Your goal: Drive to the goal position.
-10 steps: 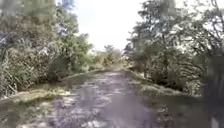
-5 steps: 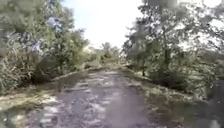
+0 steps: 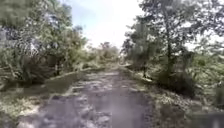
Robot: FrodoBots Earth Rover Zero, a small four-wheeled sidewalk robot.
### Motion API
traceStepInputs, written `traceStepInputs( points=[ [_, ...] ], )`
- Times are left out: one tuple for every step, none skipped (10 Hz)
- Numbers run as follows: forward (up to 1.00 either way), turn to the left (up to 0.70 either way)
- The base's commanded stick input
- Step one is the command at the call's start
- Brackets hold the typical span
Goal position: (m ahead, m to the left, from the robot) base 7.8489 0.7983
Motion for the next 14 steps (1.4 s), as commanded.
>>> traceStepInputs(
  points=[
    [0.7,0.35],
    [0.7,0.35],
    [0.7,0.35],
    [0.7,0.01],
    [0.7,0.0],
    [0.7,0.0],
    [0.7,0.0],
    [0.7,0.0],
    [0.7,0.0],
    [0.7,0.0],
    [0.7,0.0],
    [0.7,0.0],
    [0.7,0.0],
    [0.7,0.0]
  ],
)
